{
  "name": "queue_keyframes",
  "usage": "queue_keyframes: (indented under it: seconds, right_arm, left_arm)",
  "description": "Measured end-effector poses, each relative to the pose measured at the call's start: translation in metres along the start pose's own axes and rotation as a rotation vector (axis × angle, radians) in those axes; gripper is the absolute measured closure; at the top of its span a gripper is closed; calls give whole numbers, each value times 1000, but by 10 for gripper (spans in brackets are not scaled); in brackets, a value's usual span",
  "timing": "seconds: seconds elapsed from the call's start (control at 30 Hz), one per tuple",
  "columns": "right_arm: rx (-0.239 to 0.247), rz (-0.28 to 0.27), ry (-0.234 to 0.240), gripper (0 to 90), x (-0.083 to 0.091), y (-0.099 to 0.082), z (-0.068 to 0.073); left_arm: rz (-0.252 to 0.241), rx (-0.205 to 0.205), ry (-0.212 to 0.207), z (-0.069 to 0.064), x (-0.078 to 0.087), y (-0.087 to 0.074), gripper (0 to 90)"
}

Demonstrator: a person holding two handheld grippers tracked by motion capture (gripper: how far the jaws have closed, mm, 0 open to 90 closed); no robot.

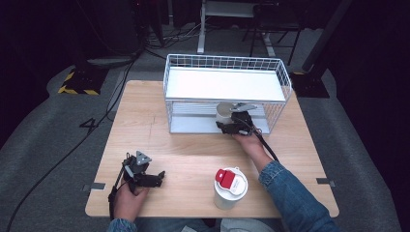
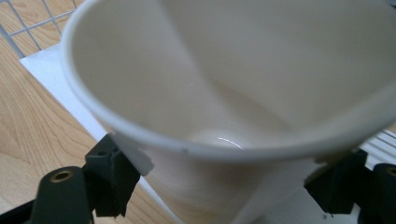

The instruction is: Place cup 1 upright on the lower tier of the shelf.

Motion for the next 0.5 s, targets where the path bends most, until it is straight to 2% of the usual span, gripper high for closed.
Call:
queue_keyframes:
  seconds: [0.2,0.5]
  right_arm:
    - [4,-3,-21,230,-1,0,-2]
    - [-2,1,-17,228,-1,0,-4]
  left_arm:
    - [0,0,1,0,0,0,8]
    - [0,1,1,0,0,0,8]
Point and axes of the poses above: each handheld gripper's, and its own axes: x roughly backward along the jaws, y roughly out of its top, z roughly to its left, the point moved 6 cm from there along -x, roughly forward along the jaws, and after that the axes turned 1 degree about -x, right-handed, at the moved point
